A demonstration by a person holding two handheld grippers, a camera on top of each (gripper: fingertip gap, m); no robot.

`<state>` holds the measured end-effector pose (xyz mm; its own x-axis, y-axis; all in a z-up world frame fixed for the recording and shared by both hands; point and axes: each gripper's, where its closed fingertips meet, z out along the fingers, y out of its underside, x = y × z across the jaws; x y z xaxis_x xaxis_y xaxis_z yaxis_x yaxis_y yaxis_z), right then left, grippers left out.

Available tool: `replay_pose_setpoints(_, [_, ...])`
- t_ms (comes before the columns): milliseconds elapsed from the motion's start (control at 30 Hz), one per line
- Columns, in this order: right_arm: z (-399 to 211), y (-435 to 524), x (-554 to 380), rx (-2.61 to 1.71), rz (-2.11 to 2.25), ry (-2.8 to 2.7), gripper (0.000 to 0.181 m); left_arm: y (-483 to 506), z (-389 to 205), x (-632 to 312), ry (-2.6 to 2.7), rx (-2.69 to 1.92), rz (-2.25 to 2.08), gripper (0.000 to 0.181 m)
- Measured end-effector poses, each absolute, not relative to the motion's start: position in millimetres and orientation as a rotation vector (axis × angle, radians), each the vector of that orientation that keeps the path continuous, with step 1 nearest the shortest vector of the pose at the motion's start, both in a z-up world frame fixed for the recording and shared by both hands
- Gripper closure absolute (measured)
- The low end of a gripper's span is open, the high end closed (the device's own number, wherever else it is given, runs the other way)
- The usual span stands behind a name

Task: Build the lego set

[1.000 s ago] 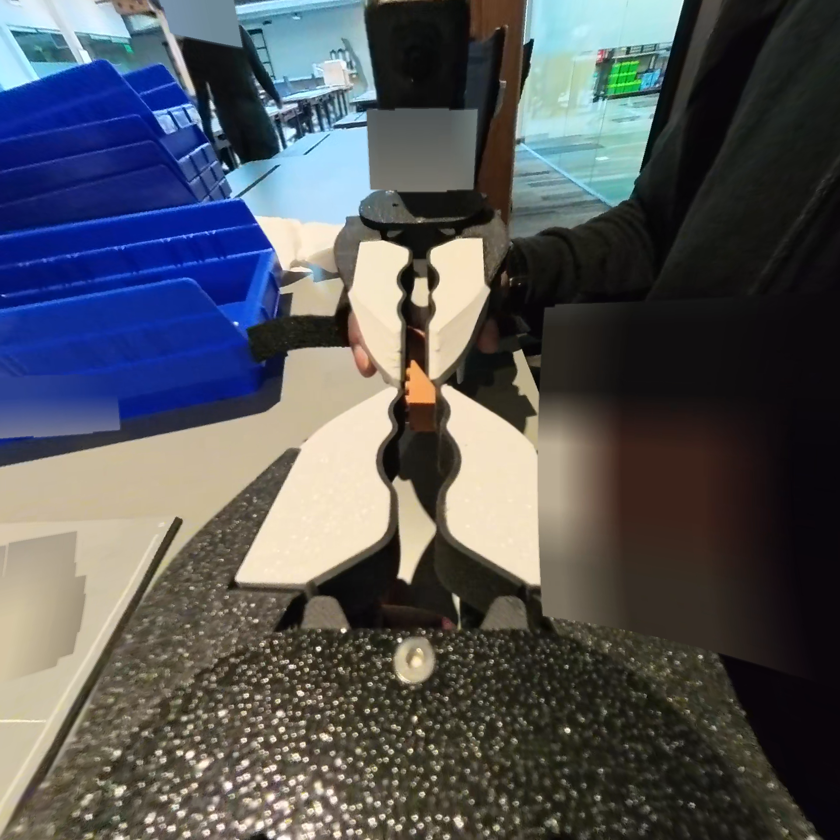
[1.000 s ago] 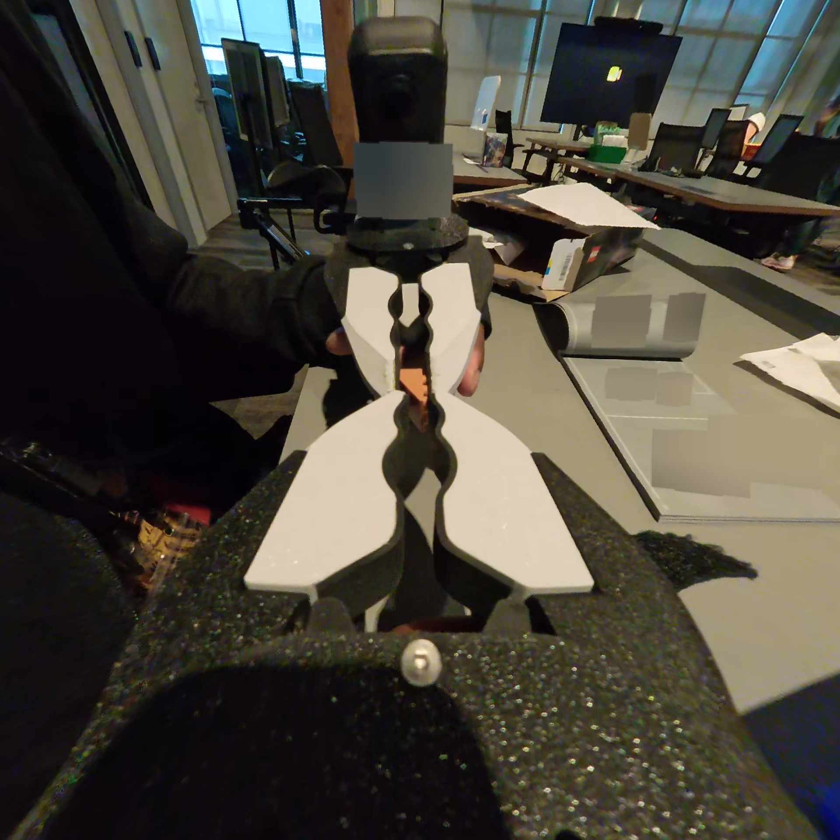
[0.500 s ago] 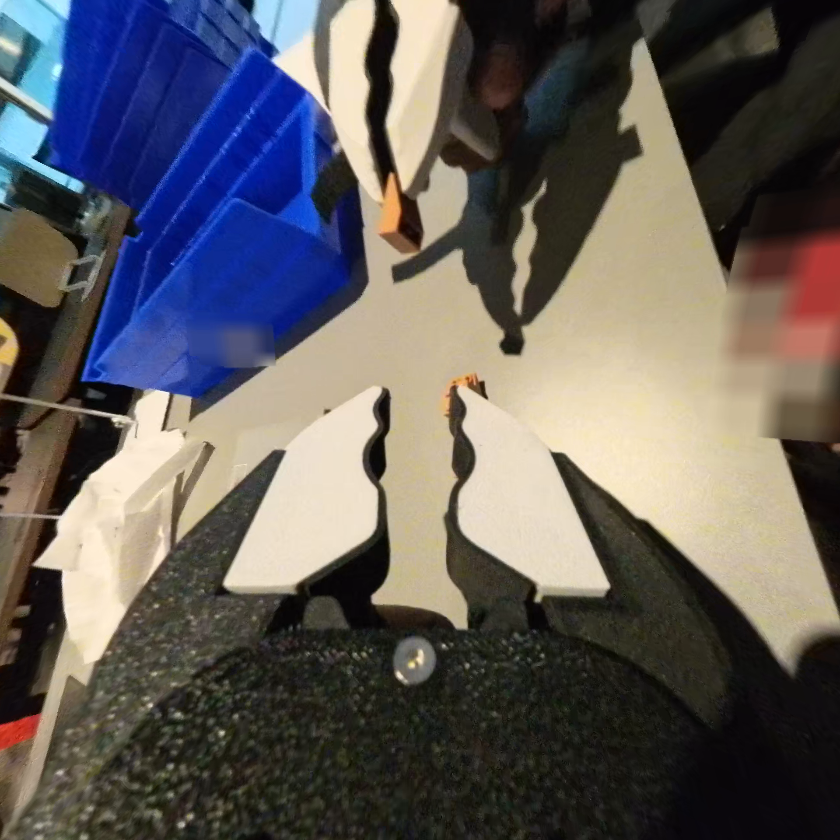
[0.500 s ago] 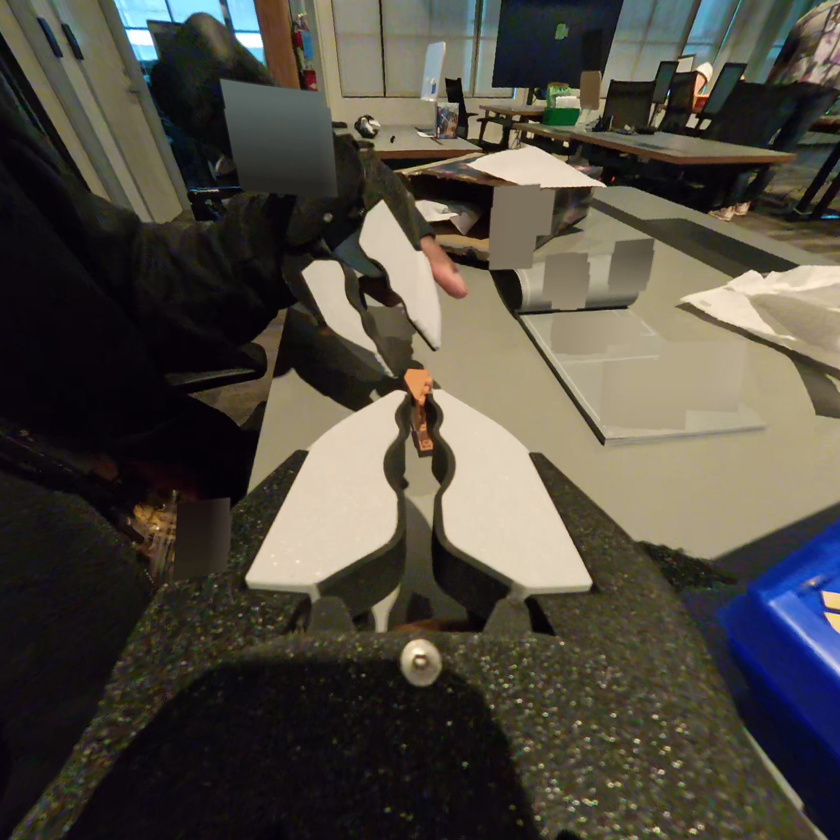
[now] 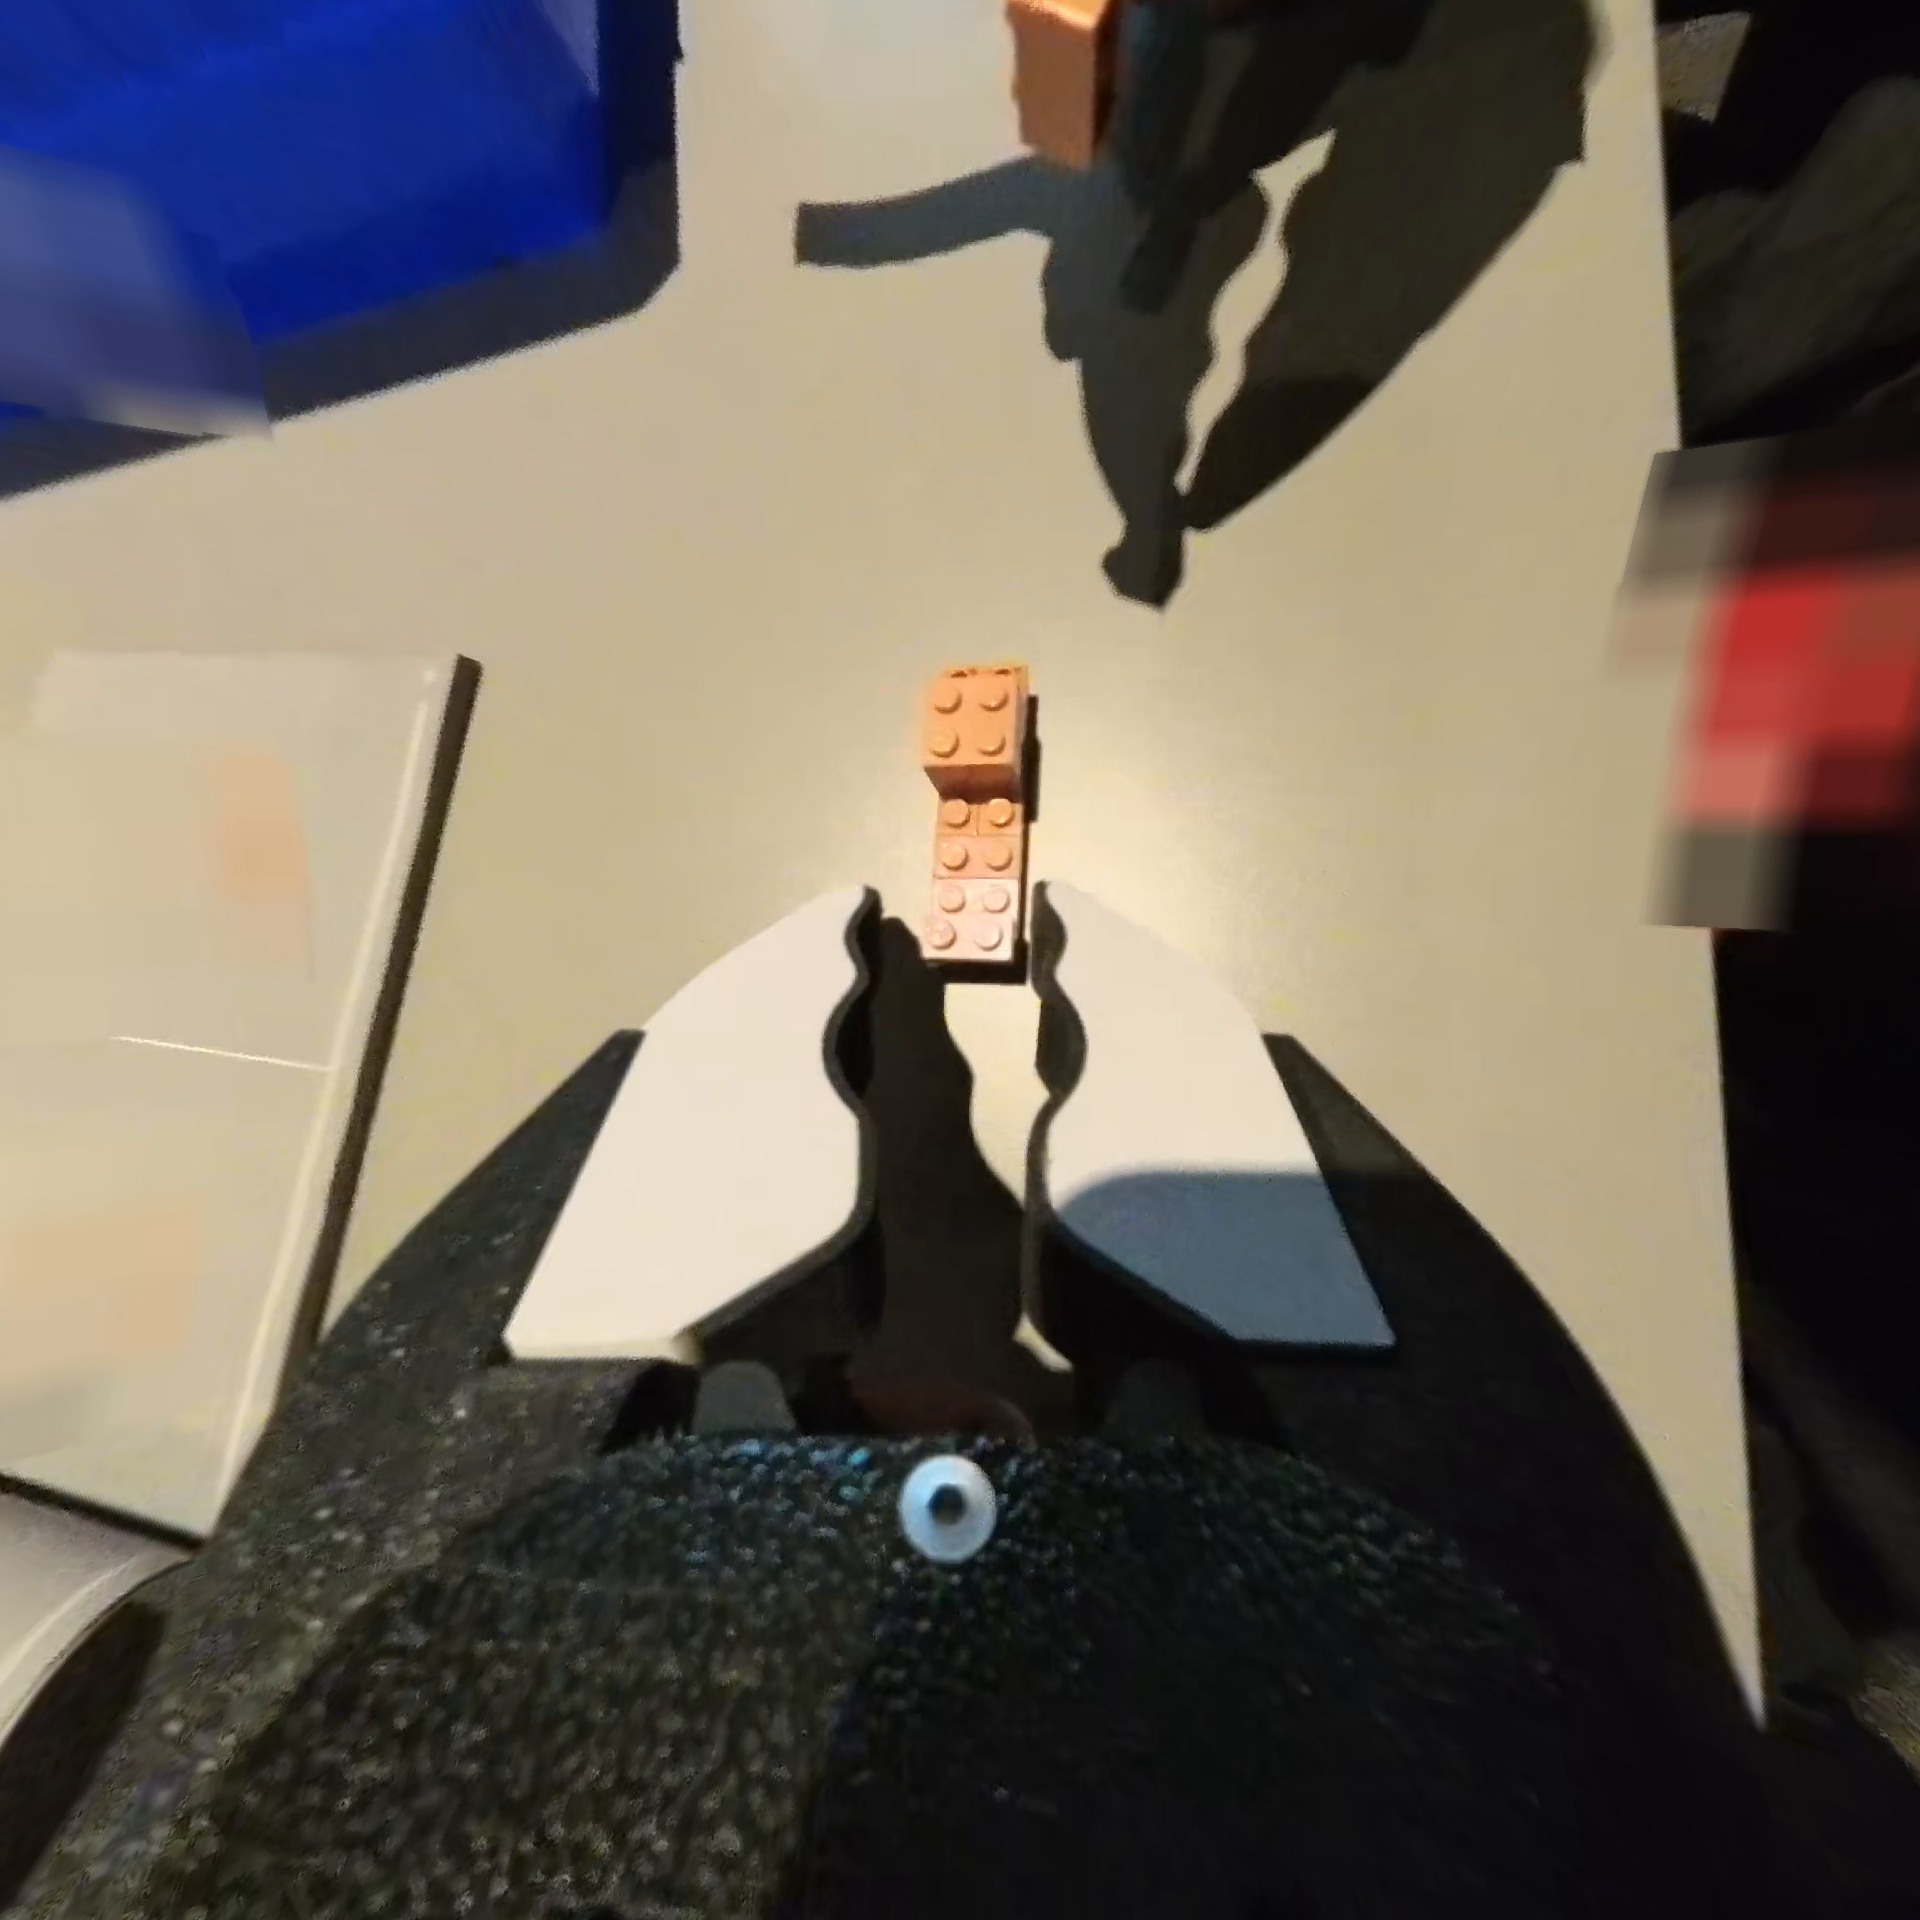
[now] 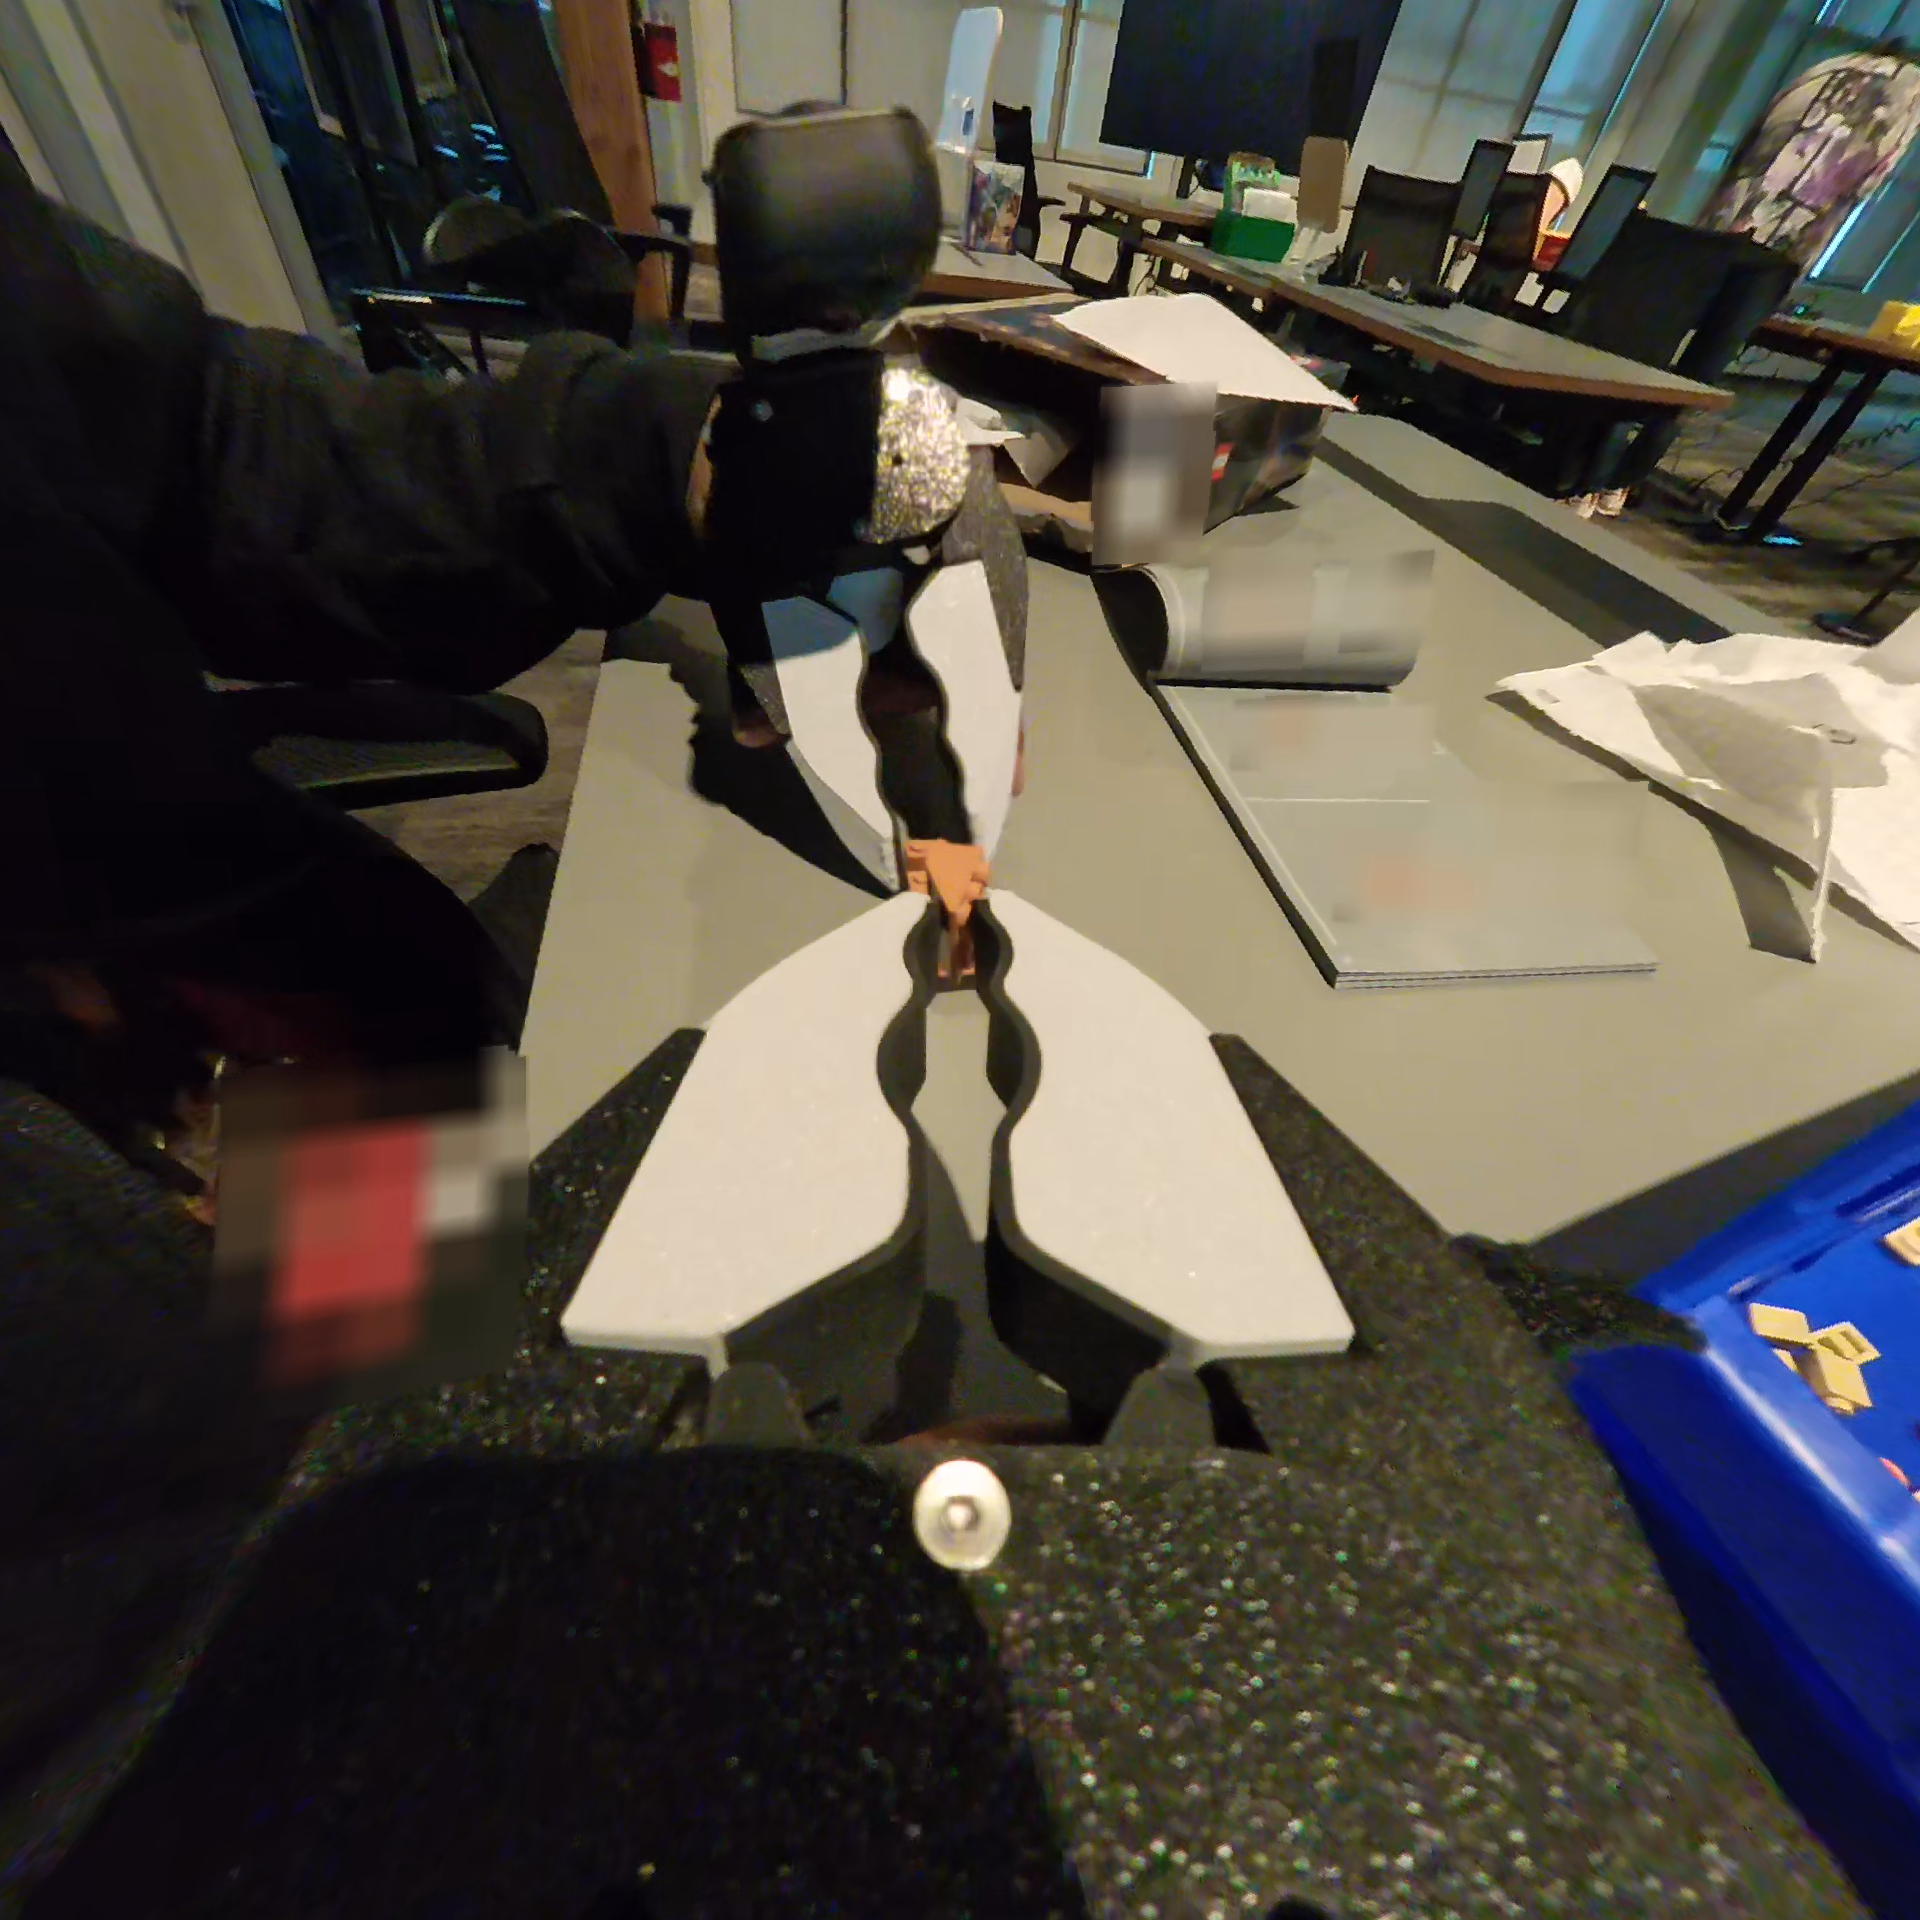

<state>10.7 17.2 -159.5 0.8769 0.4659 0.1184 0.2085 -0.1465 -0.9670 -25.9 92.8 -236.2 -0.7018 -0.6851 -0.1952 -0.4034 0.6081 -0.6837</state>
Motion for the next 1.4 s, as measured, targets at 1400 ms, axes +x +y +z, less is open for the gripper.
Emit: replay_pose_setpoints(1400, [-185.7, 20.6, 4.9, -1.813, 0.052, -0.723, 0.176, 55.9, -225.5, -9.3, 2.29, -0.731, -0.596, 0.154])
